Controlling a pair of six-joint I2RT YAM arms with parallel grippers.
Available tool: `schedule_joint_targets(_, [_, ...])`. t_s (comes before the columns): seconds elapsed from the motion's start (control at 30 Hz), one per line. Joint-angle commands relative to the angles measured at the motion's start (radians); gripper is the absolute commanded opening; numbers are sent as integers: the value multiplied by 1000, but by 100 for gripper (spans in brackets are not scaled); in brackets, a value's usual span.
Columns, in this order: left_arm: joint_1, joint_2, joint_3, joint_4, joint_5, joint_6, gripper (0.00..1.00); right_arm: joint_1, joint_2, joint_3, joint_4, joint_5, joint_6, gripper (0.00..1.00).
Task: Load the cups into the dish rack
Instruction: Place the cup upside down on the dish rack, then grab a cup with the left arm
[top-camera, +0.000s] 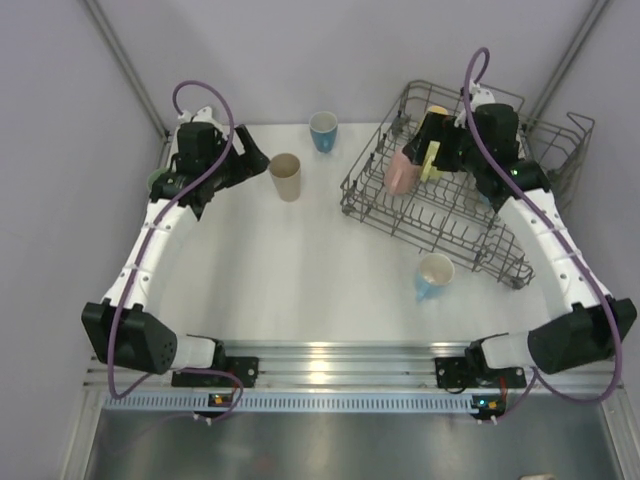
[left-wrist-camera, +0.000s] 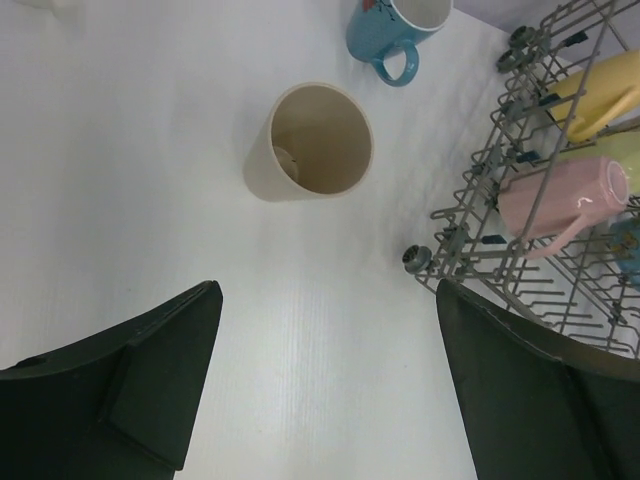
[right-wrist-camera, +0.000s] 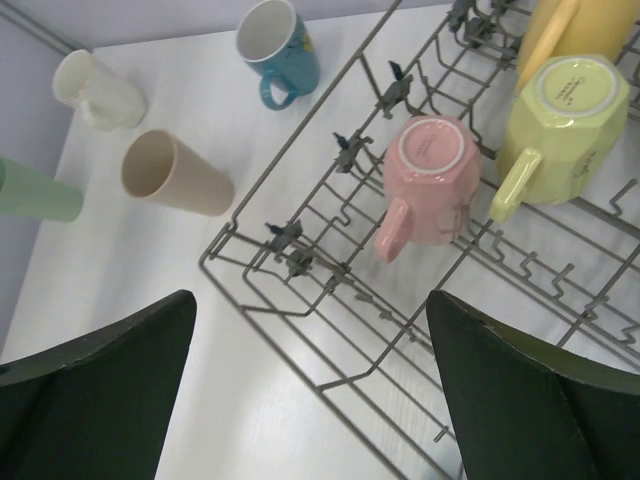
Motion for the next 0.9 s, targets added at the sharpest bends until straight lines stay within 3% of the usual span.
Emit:
schedule_joint_targets(0.0, [10, 55, 77, -3, -61, 72, 94, 24, -95, -90, 93, -77, 30, 99])
schedule_joint_targets(0.17, [15, 167, 178, -52, -178, 163, 93, 25, -176, -167, 115, -98, 10, 100])
schedule_joint_targets(0.47, [107, 365, 399, -106, -228, 222, 91, 25, -230, -245, 199, -142, 28, 99])
schedule_joint_targets(0.6, [196, 500, 519, -132, -228, 165, 86, 24, -238, -268, 208, -150, 22, 99])
schedule_joint_targets(0.87, [214, 738, 737, -134, -342, 134, 82, 25, -247, -273, 193, -145, -15, 99])
